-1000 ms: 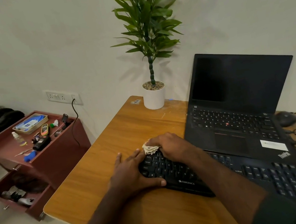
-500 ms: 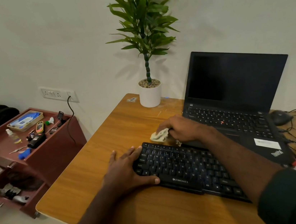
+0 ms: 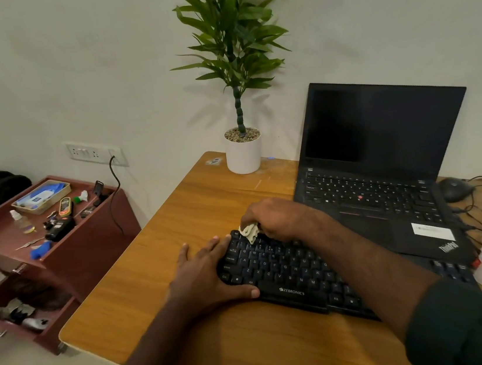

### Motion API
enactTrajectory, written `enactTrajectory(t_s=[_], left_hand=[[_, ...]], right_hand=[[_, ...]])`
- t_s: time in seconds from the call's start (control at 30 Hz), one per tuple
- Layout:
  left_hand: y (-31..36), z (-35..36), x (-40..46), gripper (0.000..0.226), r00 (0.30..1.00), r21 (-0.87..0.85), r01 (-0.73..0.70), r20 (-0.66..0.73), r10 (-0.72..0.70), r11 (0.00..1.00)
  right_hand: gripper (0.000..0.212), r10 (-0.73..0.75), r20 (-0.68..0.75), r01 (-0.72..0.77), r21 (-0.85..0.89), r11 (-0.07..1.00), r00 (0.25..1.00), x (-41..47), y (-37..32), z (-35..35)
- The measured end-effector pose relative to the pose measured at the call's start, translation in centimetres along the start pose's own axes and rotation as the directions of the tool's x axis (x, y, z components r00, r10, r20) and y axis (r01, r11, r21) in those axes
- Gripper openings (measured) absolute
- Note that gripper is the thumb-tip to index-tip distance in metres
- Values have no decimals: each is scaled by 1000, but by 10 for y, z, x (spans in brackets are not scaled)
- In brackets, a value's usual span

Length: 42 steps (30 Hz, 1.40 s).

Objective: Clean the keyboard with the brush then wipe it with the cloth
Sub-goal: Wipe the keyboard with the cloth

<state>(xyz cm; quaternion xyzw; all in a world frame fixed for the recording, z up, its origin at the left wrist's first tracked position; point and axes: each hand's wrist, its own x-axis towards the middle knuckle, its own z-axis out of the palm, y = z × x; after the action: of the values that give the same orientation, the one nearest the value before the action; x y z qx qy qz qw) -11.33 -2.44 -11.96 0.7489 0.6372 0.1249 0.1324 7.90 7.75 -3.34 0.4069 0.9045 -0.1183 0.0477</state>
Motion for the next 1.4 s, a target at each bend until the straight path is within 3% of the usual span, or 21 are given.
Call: enactTrajectory(t_s=[0.37,0.6,0.67,0.77,0.97,1.23,1.4], left_hand=[[1,-2,0,137,1000,3,-3,3,3,1000],[1,-2,-2,139,1000,22,1,-6,-1,1000],[1,-1,-1,138,1000,20,2,-2,-2,1000],[0,1,0,136,1000,13,11,7,-11,1000],[0,-1,0,136,1000,19,9,20,-10,1000],[1,-1,1,136,1000,27,9,22,-9,1000],[2,-1,1,136,999,43,12,30,-14,999]], right_hand=[[17,-87,204,132,-215,968,975,26,-22,-20],[37,-171,231,173,10,985,958,25,-23,-22],[34,-175,147,152,157,976,973,22,-15,-22],[34,-57,-28,63,375,925,998,17,9,-28],[40,-33,47,21,247,969,998,12,24,-17],[42,-92,75,80,153,985,993,18,17,-9],[45,-70,56,49,311,949,996,15,18,-8]])
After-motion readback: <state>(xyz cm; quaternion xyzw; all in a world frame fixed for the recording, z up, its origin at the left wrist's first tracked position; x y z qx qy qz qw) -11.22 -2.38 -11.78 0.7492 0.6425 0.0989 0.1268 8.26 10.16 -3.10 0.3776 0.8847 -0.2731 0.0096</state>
